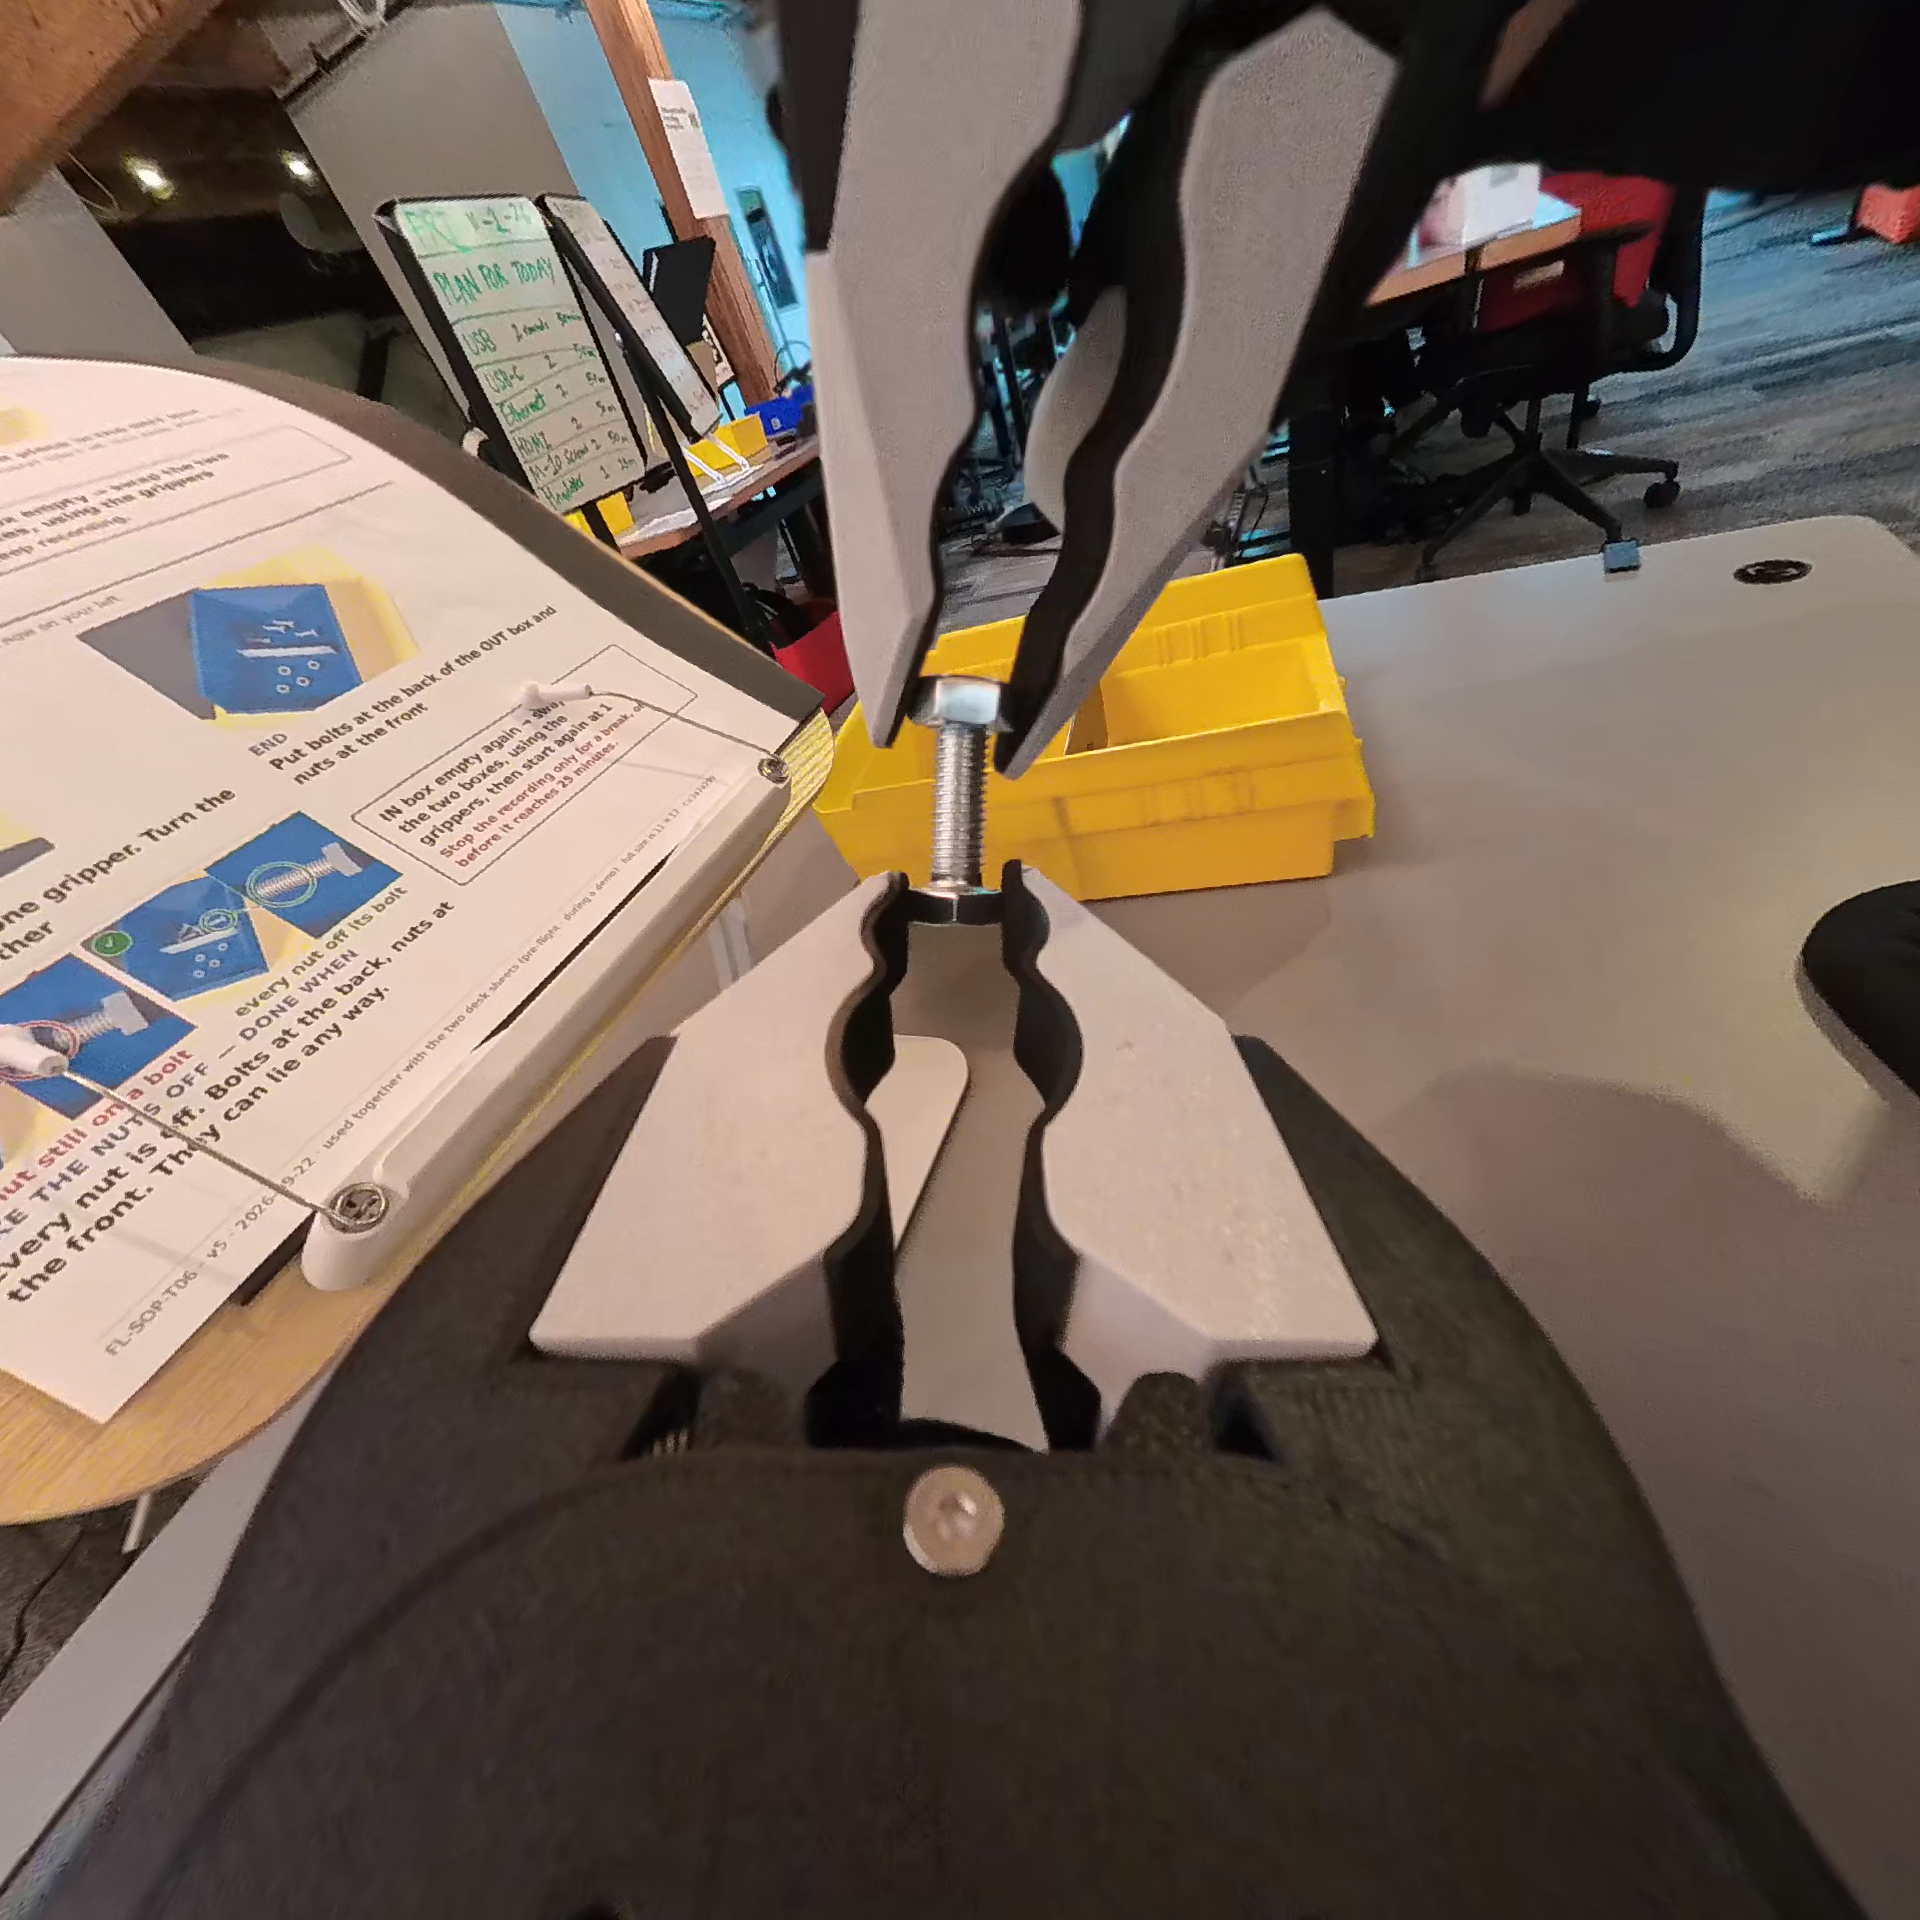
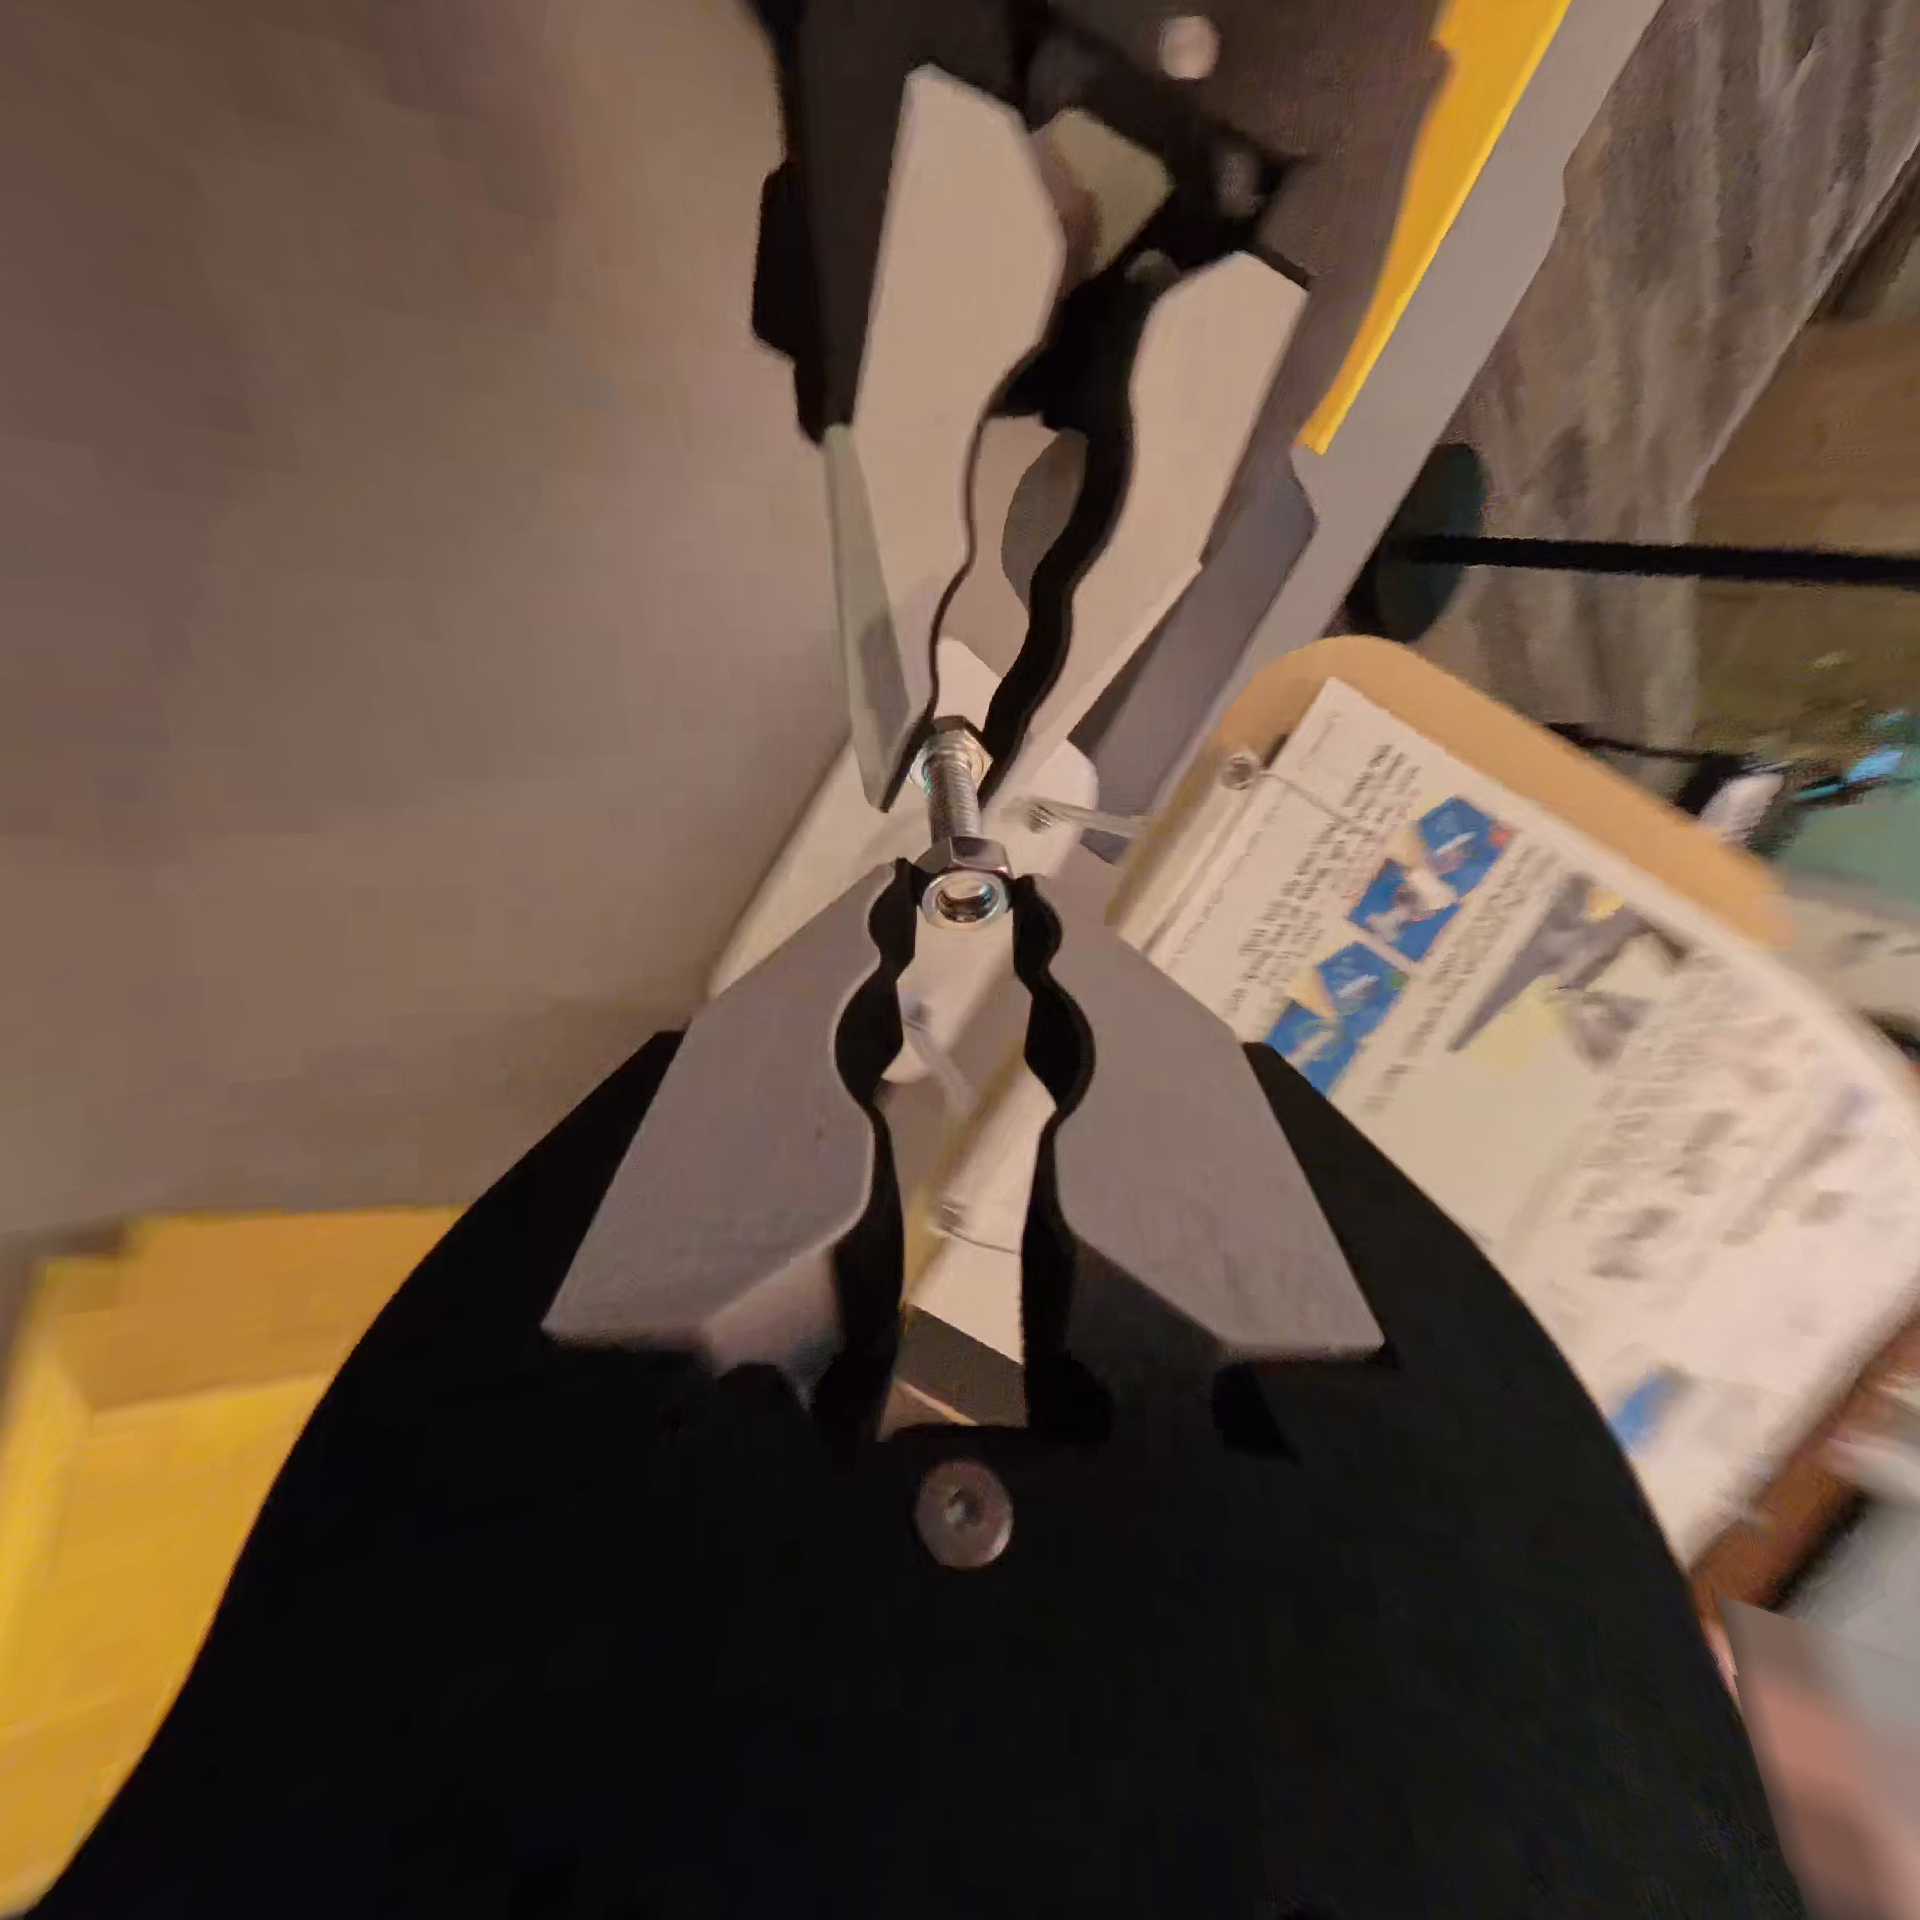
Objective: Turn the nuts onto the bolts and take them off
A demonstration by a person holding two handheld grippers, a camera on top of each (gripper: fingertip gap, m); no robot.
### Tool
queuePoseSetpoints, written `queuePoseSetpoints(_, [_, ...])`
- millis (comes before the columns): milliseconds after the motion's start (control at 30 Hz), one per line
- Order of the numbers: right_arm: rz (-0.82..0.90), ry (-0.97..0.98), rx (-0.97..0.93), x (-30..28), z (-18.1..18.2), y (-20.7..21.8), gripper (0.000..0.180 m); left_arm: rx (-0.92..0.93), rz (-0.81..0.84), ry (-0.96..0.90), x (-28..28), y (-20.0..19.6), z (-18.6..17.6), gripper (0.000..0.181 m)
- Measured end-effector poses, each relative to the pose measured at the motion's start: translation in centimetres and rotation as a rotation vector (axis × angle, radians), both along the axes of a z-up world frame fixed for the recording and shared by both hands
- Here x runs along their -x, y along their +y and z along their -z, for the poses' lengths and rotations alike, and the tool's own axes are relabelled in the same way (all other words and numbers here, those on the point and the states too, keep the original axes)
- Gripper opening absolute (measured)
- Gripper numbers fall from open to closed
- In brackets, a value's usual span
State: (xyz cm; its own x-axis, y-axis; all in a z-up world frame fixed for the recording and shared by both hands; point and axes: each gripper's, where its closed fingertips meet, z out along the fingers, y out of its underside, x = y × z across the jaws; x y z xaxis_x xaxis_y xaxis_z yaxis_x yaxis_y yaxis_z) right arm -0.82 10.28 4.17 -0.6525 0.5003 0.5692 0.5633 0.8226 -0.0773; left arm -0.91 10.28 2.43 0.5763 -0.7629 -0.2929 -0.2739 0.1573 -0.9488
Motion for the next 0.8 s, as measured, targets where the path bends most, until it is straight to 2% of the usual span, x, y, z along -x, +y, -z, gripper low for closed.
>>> queuePoseSetpoints(167, [-0.261, -0.145, -0.697, 0.6, -0.8, 0.8, 0.016, 0.032, 0.024, -0.04, 0.2, 0.0, 0.0, 0.016])
queuePoseSetpoints(233, [-0.262, -0.142, -0.744, 0.7, -0.6, 0.9, 0.017, 0.032, 0.022, -0.038, 0.4, 0.1, 0.2, 0.016])
queuePoseSetpoints(267, [-0.237, -0.126, -0.705, 0.7, -0.5, 1.1, 0.018, 0.033, 0.017, -0.038, 0.4, 0.1, 0.2, 0.016])
queuePoseSetpoints(367, [-0.116, -0.029, -0.527, 0.5, -0.8, 1.3, 0.036, 0.02, 0.023, -0.05, 0.1, -0.1, -0.2, 0.016])
queuePoseSetpoints(433, [-0.009, 0.05, -0.353, 0.4, -1.1, 0.8, 0.047, 0.011, 0.01, -0.038, 0.2, 0.0, -0.2, 0.016])
queuePoseSetpoints(533, [0.219, 0.143, 0.004, 0.0, -1.0, 0.6, 0.047, 0.003, 0.002, -0.055, 0.5, 0.1, -0.6, 0.016])
queuePoseSetpoints(700, [0.49, 0.317, 0.631, 0.2, -1.7, -0.4, 0.033, -0.018, -0.02, -0.027, 0.5, 0.1, -0.5, 0.016])
queuePoseSetpoints(800, [0.578, 0.334, 0.828, 0.3, -1.0, -0.6, 0.035, -0.027, -0.024, -0.02, 0.3, 0.1, -0.6, 0.016])
